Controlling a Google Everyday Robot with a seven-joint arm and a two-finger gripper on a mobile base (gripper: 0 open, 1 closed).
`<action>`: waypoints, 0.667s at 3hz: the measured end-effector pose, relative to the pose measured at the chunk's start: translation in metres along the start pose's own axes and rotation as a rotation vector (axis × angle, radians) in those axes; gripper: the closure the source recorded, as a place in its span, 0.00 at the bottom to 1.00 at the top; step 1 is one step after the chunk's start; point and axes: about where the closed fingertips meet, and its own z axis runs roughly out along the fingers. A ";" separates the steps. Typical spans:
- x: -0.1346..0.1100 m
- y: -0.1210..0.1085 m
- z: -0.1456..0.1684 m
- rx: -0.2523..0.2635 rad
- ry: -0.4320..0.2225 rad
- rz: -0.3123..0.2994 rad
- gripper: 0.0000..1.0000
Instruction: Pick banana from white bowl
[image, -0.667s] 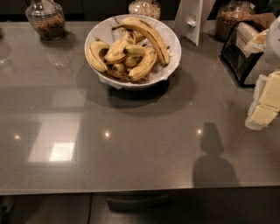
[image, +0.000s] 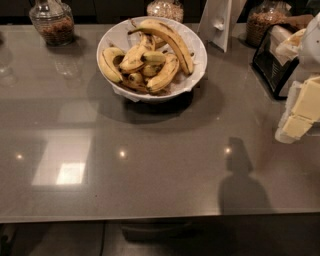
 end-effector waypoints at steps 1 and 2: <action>-0.025 -0.023 0.010 0.031 -0.129 -0.014 0.00; -0.057 -0.055 0.022 0.074 -0.301 0.005 0.00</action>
Offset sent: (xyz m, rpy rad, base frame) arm 0.1211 0.0683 0.0215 0.4699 -0.2619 0.0726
